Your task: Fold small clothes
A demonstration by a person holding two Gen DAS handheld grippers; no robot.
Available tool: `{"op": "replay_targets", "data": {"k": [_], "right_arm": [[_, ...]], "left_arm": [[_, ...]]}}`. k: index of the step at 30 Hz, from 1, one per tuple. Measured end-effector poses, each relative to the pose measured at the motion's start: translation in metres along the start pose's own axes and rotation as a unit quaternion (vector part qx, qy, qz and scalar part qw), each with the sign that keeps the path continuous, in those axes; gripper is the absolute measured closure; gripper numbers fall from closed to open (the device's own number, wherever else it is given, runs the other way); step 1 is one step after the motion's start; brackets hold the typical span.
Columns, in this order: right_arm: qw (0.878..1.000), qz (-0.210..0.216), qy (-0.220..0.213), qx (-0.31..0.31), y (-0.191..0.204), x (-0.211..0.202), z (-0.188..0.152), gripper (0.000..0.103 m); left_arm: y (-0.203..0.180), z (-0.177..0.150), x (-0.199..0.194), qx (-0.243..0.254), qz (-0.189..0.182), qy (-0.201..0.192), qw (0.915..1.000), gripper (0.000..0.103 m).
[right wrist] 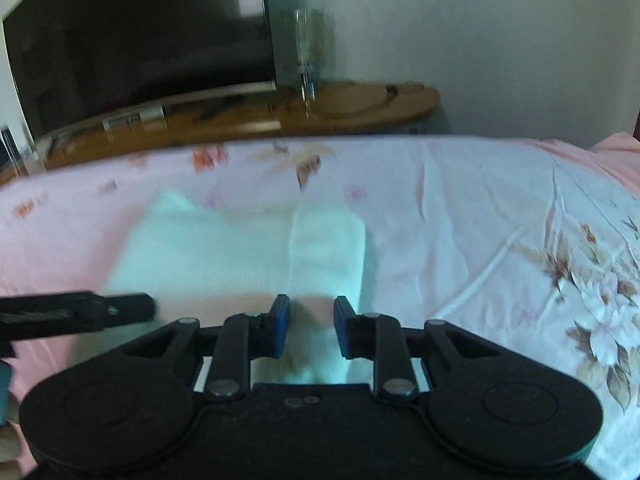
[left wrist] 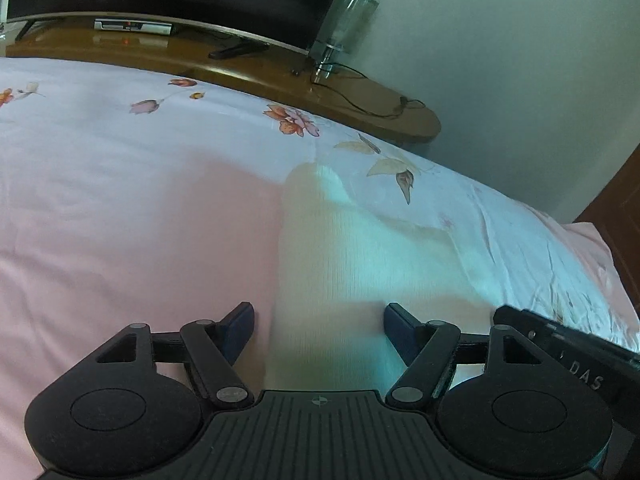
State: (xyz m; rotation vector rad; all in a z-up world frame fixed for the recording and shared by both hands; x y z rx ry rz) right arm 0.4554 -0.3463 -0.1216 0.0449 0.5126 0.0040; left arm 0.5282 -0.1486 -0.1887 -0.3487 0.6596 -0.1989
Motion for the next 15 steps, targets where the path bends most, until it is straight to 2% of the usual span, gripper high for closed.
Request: {"op": "replay_targets", "data": {"k": [5, 8, 9, 10, 12, 15], "right_arm": [[1.000, -0.004, -0.007, 0.012, -0.004, 0.027, 0.016, 0.077], [0.999, -0.033, 0.026, 0.008, -0.012, 0.056, 0.008, 0.077], [0.999, -0.036, 0.032, 0.008, -0.016, 0.063, 0.003, 0.075], [0.999, -0.036, 0.029, 0.010, -0.019, 0.066, 0.001, 0.072], [0.999, -0.041, 0.028, 0.019, -0.026, 0.069, 0.000, 0.064], [0.998, -0.040, 0.037, 0.029, -0.030, 0.070, 0.001, 0.060]], "left_arm": [[-0.004, 0.009, 0.021, 0.010, 0.012, -0.003, 0.9999, 0.031], [-0.007, 0.012, 0.032, 0.011, 0.019, 0.001, 0.9998, 0.029], [-0.007, 0.013, 0.035, 0.013, 0.024, 0.003, 0.9996, 0.024], [-0.007, 0.013, 0.037, 0.014, 0.030, 0.001, 0.9995, 0.022], [-0.008, 0.014, 0.040, 0.016, 0.034, 0.001, 0.9993, 0.021], [-0.011, 0.015, 0.037, 0.020, 0.041, 0.003, 0.9990, 0.021]]}}
Point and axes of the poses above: each gripper's, at about its wrist camera, not at the fingertips, and x roughly the way its jaws point, y to its left, z to its top, the point moved 3 cm from there along x, roughly the way its jaws point, and after that the axes turned 11 degrees about -y, right-handed, at the moved point
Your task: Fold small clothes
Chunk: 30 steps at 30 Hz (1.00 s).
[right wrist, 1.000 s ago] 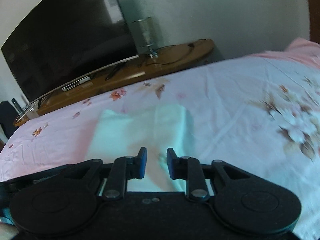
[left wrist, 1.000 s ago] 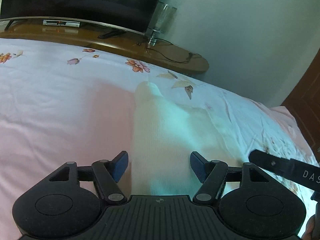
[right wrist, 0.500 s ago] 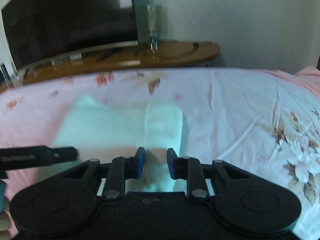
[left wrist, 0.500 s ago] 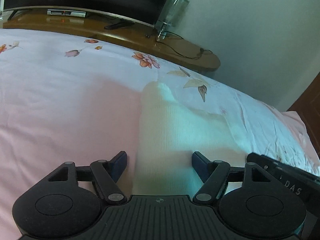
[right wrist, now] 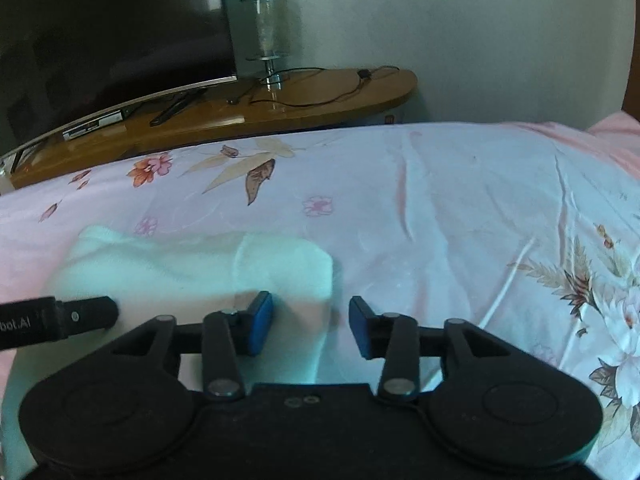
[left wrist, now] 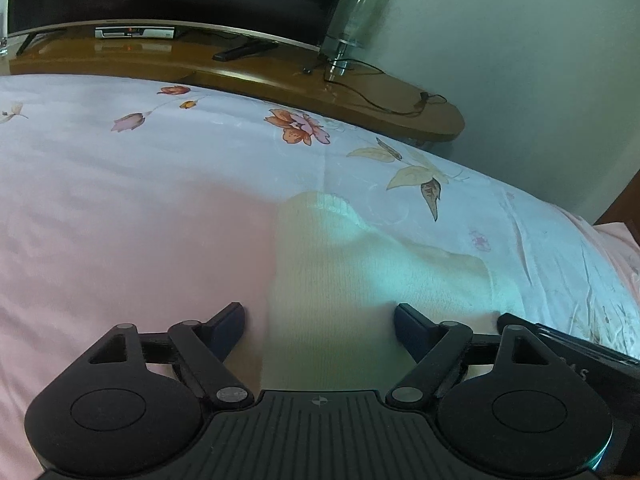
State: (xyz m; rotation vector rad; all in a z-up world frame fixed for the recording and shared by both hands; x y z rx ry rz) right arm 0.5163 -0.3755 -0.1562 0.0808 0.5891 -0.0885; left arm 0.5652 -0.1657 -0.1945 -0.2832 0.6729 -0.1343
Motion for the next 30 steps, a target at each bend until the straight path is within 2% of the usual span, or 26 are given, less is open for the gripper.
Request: {"op": "replay_targets", "data": {"k": [3, 7, 13, 16, 20, 21, 23, 26, 30], "right_arm": [[1.000, 0.006, -0.012, -0.001, 0.001, -0.018, 0.004, 0.064], [0.998, 0.023, -0.050, -0.004, 0.004, -0.062, 0.003, 0.063], [0.995, 0.064, -0.073, -0.023, 0.021, -0.125, -0.021, 0.064], [0.995, 0.070, -0.051, -0.042, 0.027, -0.136, -0.048, 0.065], [0.997, 0.037, 0.000, -0.063, 0.020, -0.122, -0.083, 0.065], [0.998, 0.038, -0.005, -0.044, 0.012, -0.122, -0.086, 0.061], [0.999, 0.036, 0.006, -0.003, 0.003, -0.124, -0.084, 0.060], [0.999, 0.033, 0.010, -0.008, 0.007, -0.133, -0.080, 0.061], [0.998, 0.054, 0.016, 0.024, 0.005, -0.148, -0.077, 0.054]], "left_arm": [[0.002, -0.001, -0.011, -0.007, -0.001, 0.001, 1.0000, 0.021], [0.005, -0.013, -0.037, 0.005, -0.011, -0.006, 0.9999, 0.021], [0.009, -0.045, -0.073, 0.010, -0.027, 0.011, 0.9995, 0.021], [0.013, -0.066, -0.088, 0.017, -0.032, 0.018, 0.9992, 0.021], [0.007, -0.083, -0.107, 0.071, -0.031, 0.008, 0.9970, 0.021], [0.007, -0.084, -0.110, 0.074, -0.031, 0.010, 0.9967, 0.021], [0.008, -0.085, -0.115, 0.070, -0.031, 0.017, 0.9969, 0.021], [0.009, -0.082, -0.122, 0.062, -0.030, 0.026, 0.9973, 0.021], [0.008, -0.075, -0.130, 0.063, -0.026, 0.019, 0.9975, 0.021]]}}
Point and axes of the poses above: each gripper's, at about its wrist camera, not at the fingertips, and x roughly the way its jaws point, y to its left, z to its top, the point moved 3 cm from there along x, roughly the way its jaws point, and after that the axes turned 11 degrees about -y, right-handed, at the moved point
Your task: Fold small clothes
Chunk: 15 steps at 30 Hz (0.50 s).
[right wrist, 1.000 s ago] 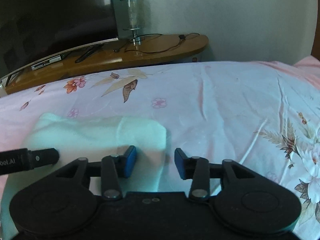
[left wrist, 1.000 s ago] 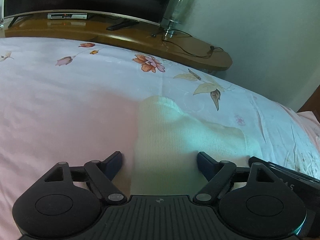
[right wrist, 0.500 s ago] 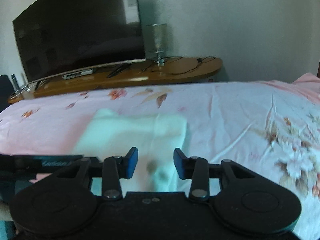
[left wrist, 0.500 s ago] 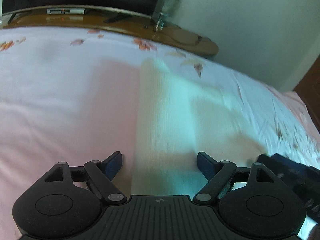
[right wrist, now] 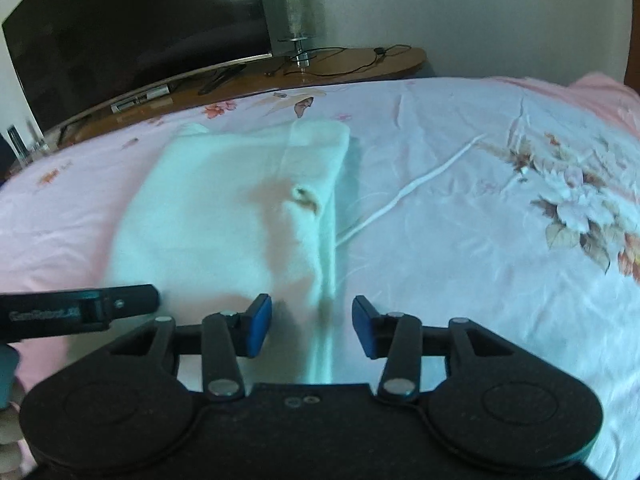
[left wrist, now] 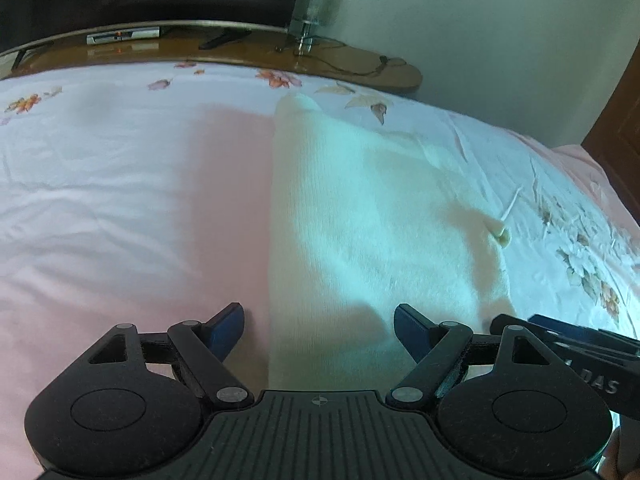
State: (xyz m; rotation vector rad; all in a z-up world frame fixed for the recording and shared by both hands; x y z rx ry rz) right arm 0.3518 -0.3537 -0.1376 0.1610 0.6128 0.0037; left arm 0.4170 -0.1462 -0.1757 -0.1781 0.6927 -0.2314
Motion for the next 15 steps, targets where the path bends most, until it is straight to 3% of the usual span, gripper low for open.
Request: {"op": "replay_targets", "data": {"k": [4, 15], "right_arm": [[1.000, 0.005, -0.016, 0.014, -0.002, -0.012, 0.007, 0.038], [0.998, 0.016, -0.017, 0.062, -0.013, 0.011, 0.035, 0.016]], "left_arm": [[-0.005, 0.013, -0.006, 0.017, 0.001, -0.015, 0.9997, 0.021], [0.000, 0.035, 0.023, 0.008, 0.012, -0.008, 0.9999, 0.021]]}}
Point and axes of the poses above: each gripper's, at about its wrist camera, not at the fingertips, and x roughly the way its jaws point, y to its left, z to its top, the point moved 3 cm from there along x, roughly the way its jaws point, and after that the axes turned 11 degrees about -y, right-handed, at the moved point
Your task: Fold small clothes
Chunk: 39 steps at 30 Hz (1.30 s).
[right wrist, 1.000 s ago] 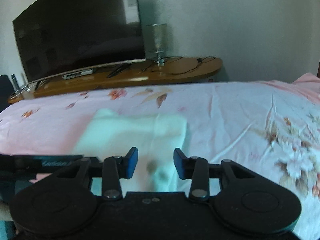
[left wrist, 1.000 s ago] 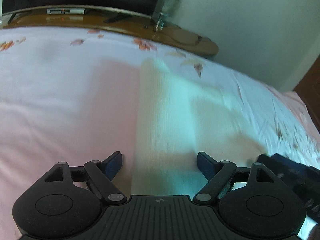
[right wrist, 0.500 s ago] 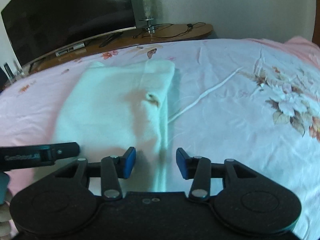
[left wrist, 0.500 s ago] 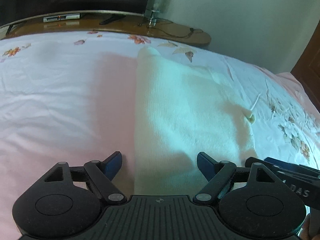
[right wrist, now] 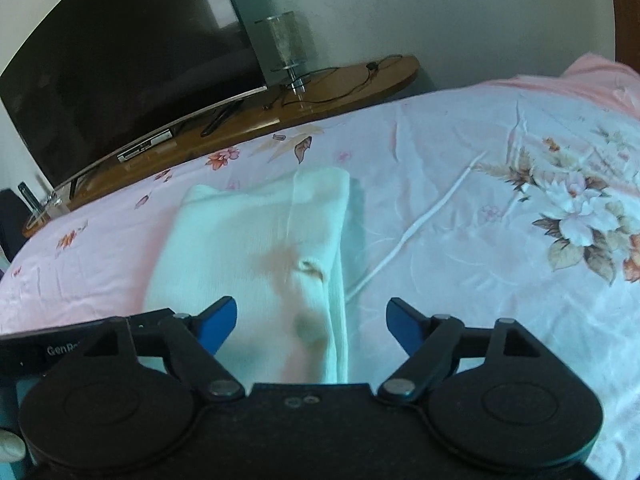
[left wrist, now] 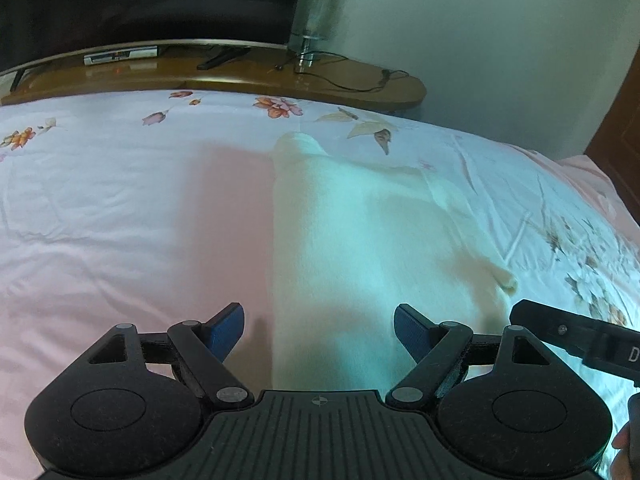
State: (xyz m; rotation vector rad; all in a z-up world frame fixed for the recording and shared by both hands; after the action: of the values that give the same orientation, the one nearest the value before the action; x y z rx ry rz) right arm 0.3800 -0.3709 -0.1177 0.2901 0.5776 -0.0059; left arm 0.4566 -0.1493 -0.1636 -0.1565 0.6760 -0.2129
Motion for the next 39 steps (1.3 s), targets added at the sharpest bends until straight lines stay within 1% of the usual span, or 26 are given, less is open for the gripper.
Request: {"op": "replay_targets", "data": {"k": [1, 3, 6, 8, 10, 11, 12, 13, 15, 16, 17, 18, 19, 20, 22, 26, 32, 35, 39], "right_arm": [[1.000, 0.000, 0.002, 0.005, -0.001, 0.005, 0.001, 0.014], [1.000, 0.005, 0.006, 0.013, -0.004, 0.017, 0.004, 0.014], [0.999, 0.014, 0.014, 0.036, -0.009, 0.039, 0.010, 0.013], [0.998, 0.014, 0.024, 0.057, -0.015, 0.054, 0.012, 0.013], [0.997, 0.017, 0.034, 0.072, -0.022, 0.068, 0.013, 0.013], [0.996, 0.027, 0.044, 0.078, -0.024, 0.074, 0.011, 0.014], [0.994, 0.041, 0.056, 0.085, -0.025, 0.080, 0.009, 0.017], [0.992, 0.054, 0.061, 0.092, -0.026, 0.084, 0.007, 0.018], [0.994, 0.065, 0.056, 0.075, -0.023, 0.085, 0.006, 0.018], [0.994, 0.067, 0.054, 0.064, -0.021, 0.086, 0.005, 0.030], [0.993, 0.081, 0.059, 0.068, -0.019, 0.087, 0.005, 0.042], [0.991, 0.088, 0.062, 0.081, -0.019, 0.089, 0.003, 0.051], [0.991, 0.089, 0.059, 0.078, -0.018, 0.088, 0.003, 0.056], [0.992, 0.091, 0.057, 0.073, -0.016, 0.089, 0.004, 0.058], [0.991, 0.093, 0.055, 0.081, -0.015, 0.087, 0.005, 0.067], [0.990, 0.099, 0.036, 0.090, -0.008, 0.078, 0.005, 0.071], [0.990, 0.117, 0.011, 0.082, 0.013, 0.058, 0.017, 0.072], [0.991, 0.120, -0.003, 0.067, 0.031, 0.043, 0.023, 0.072], [0.990, 0.129, -0.013, 0.063, 0.060, 0.027, 0.027, 0.072]], "left_arm": [[0.002, 0.001, 0.006, -0.005, 0.002, 0.004, 1.0000, 0.021], [0.007, 0.002, 0.019, -0.020, 0.000, 0.013, 0.9997, 0.021], [0.015, 0.001, 0.037, -0.059, -0.027, 0.028, 0.9975, 0.021], [0.017, -0.001, 0.044, -0.078, -0.042, 0.030, 0.9956, 0.021], [0.015, -0.002, 0.049, -0.077, -0.054, 0.027, 0.9952, 0.022], [0.013, -0.003, 0.051, -0.076, -0.062, 0.025, 0.9948, 0.022], [0.011, -0.003, 0.052, -0.078, -0.068, 0.025, 0.9943, 0.022], [0.010, -0.003, 0.053, -0.082, -0.073, 0.024, 0.9937, 0.029], [0.008, -0.001, 0.055, -0.095, -0.079, 0.024, 0.9921, 0.037], [0.006, -0.001, 0.056, -0.102, -0.078, 0.025, 0.9914, 0.043], [0.005, -0.001, 0.056, -0.105, -0.076, 0.025, 0.9912, 0.045], [0.003, -0.001, 0.055, -0.107, -0.075, 0.024, 0.9912, 0.050], [0.003, 0.000, 0.053, -0.107, -0.074, 0.023, 0.9912, 0.055], [0.001, 0.000, 0.052, -0.109, -0.073, 0.021, 0.9911, 0.056], [0.000, 0.001, 0.050, -0.107, -0.070, 0.018, 0.9917, 0.058], [-0.002, 0.006, 0.042, -0.099, -0.068, 0.010, 0.9927, 0.061], [-0.002, 0.018, 0.019, -0.084, -0.086, -0.011, 0.9926, 0.063], [0.009, 0.023, 0.000, -0.086, -0.093, -0.022, 0.9916, 0.063], [0.038, 0.033, -0.030, -0.091, -0.091, -0.037, 0.9910, 0.063]]}}
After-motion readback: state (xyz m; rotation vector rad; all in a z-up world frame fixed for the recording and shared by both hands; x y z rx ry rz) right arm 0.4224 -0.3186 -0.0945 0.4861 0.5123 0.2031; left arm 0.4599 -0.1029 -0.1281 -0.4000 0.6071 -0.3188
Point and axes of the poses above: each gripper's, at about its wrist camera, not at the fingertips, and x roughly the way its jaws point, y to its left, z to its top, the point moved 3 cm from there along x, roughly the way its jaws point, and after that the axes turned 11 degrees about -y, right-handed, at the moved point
